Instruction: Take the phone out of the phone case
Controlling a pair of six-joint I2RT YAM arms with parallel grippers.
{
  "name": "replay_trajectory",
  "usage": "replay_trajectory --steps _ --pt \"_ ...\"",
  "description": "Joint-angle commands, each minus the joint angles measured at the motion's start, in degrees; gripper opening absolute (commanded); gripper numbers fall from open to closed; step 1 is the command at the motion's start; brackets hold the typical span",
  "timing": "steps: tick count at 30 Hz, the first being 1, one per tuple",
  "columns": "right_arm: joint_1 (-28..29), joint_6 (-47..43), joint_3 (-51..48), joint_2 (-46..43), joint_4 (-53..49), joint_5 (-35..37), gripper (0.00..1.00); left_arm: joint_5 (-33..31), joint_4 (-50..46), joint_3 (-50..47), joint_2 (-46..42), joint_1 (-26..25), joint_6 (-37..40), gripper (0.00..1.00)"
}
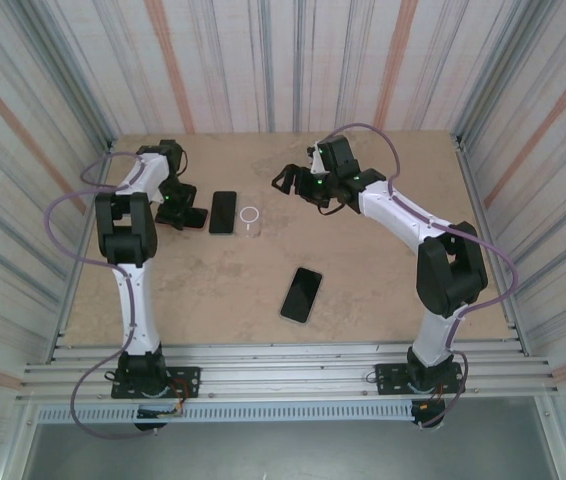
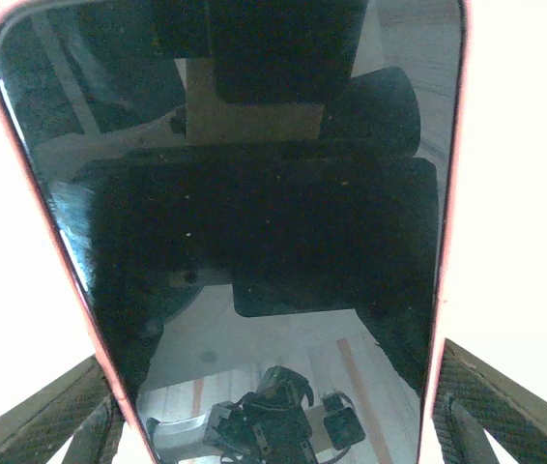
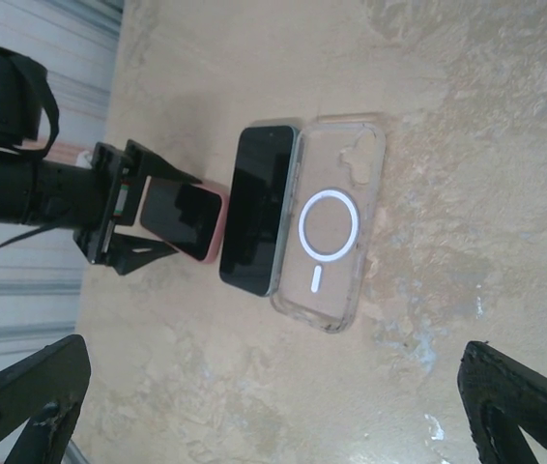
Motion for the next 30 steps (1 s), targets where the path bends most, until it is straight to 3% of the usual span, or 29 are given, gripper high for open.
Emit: replay_trajectory --steps 1,16,30 --pt "-0.3 2.3 -1.8 -0.2 1.8 -1.9 1.0 -0.2 -2.3 -1.8 -3.8 0.4 0.7 0.59" --pt "3.5 10.7 -6.3 0.9 15.9 -5.0 0.94 6.9 7.4 -14.3 -23.8 -0.6 4.2 0.55" --pt "8.0 12.6 5.0 11.6 22.8 -9.6 0.74 11.0 12.1 -21.9 -35.5 -7.5 3.6 0.53"
